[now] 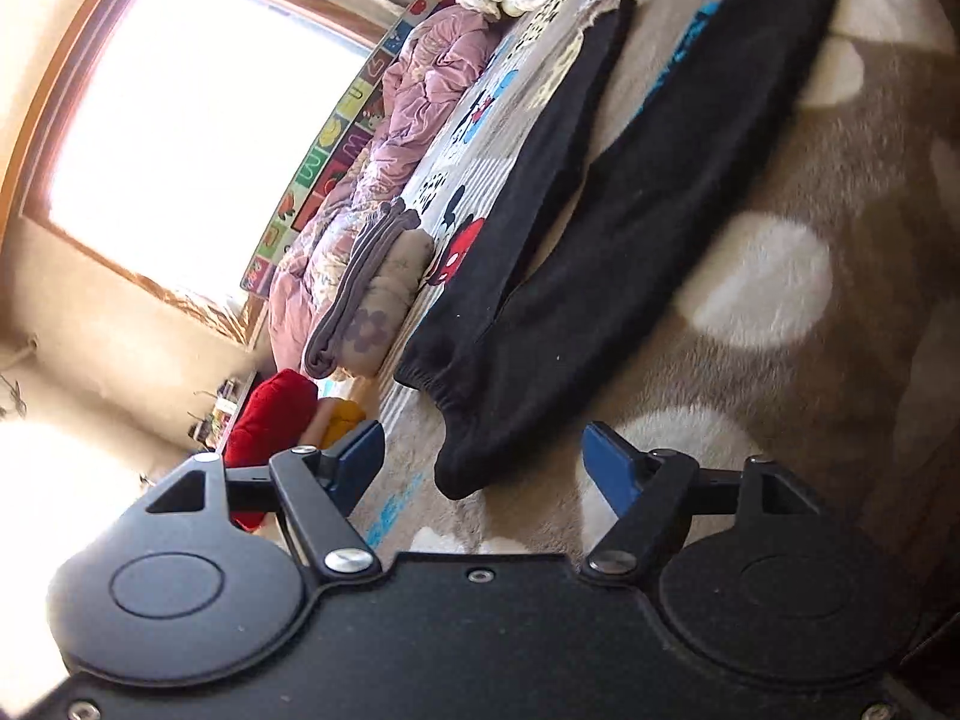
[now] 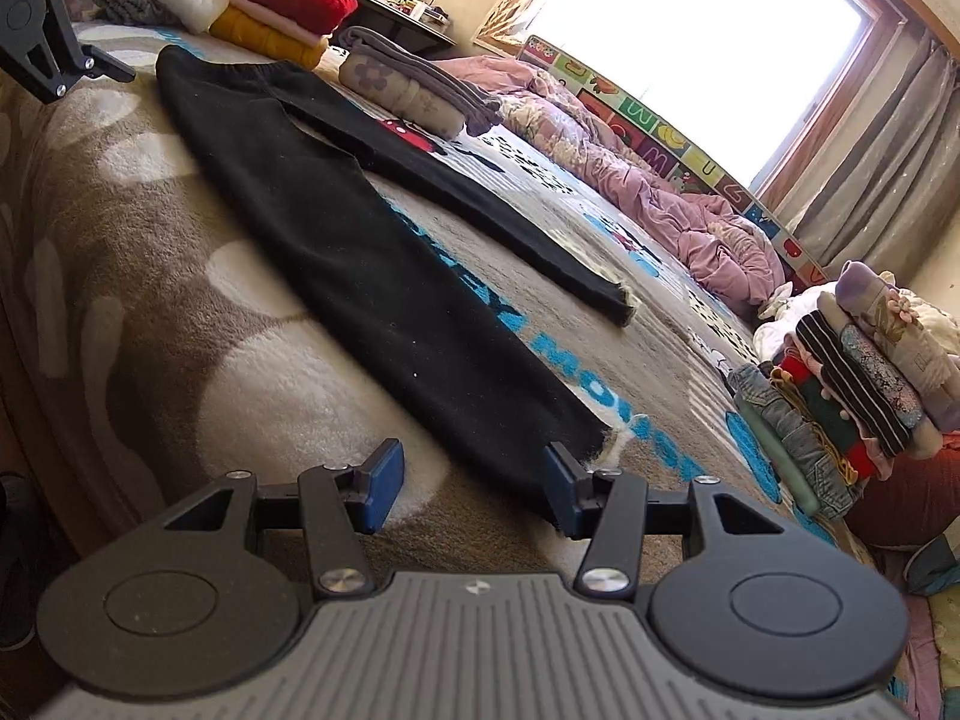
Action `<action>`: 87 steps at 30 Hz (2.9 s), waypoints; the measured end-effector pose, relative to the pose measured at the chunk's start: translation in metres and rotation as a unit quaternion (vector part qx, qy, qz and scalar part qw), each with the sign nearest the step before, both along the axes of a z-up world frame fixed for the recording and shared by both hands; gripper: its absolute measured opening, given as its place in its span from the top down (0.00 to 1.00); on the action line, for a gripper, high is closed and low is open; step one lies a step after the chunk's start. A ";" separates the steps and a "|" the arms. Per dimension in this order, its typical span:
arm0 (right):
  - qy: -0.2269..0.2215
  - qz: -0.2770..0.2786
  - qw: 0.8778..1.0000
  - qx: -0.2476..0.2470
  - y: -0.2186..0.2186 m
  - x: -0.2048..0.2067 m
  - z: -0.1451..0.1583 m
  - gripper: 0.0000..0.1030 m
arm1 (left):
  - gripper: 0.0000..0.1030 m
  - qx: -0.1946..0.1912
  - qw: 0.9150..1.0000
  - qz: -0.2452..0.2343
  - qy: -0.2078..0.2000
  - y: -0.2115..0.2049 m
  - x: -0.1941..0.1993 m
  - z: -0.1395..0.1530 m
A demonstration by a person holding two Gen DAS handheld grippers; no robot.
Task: Fold clothes
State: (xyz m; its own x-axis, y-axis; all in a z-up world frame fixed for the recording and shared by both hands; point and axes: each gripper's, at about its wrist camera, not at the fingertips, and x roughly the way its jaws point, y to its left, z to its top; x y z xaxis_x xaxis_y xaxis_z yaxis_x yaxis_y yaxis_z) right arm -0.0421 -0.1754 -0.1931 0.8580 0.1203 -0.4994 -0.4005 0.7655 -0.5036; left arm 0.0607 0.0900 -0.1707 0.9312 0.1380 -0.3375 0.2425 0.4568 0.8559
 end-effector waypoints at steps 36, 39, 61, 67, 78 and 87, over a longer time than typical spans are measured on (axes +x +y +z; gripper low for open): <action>-0.035 -0.021 0.989 0.139 -0.047 0.060 0.040 0.96 | 0.91 -0.160 0.986 0.029 -0.040 0.022 0.081 0.028; -0.033 -0.024 0.988 0.151 -0.050 0.079 0.046 0.96 | 0.92 -0.192 0.980 0.038 -0.037 0.022 0.095 0.034; 0.006 -0.036 0.986 0.162 -0.039 0.234 0.066 0.96 | 0.98 -0.307 0.949 0.071 -0.009 0.041 0.175 0.050; 0.011 -0.035 0.987 0.157 -0.037 0.253 0.069 0.96 | 0.98 -0.328 0.942 0.072 -0.009 0.048 0.191 0.052; 0.034 -0.024 0.988 0.149 -0.027 0.293 0.076 0.96 | 0.98 -0.334 0.939 0.085 -0.002 0.055 0.211 0.042; 0.074 -0.023 0.988 0.136 -0.020 0.323 0.064 0.96 | 0.98 -0.330 0.939 0.094 0.006 0.055 0.223 0.033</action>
State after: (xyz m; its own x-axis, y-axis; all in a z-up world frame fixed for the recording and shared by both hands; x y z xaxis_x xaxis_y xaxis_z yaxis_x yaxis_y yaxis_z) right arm 0.2809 -0.1950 -0.1291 0.7855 0.2294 -0.5747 -0.4159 0.8835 -0.2157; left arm 0.2836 0.1453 -0.1379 0.9066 0.0555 -0.4182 0.1132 0.9229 0.3679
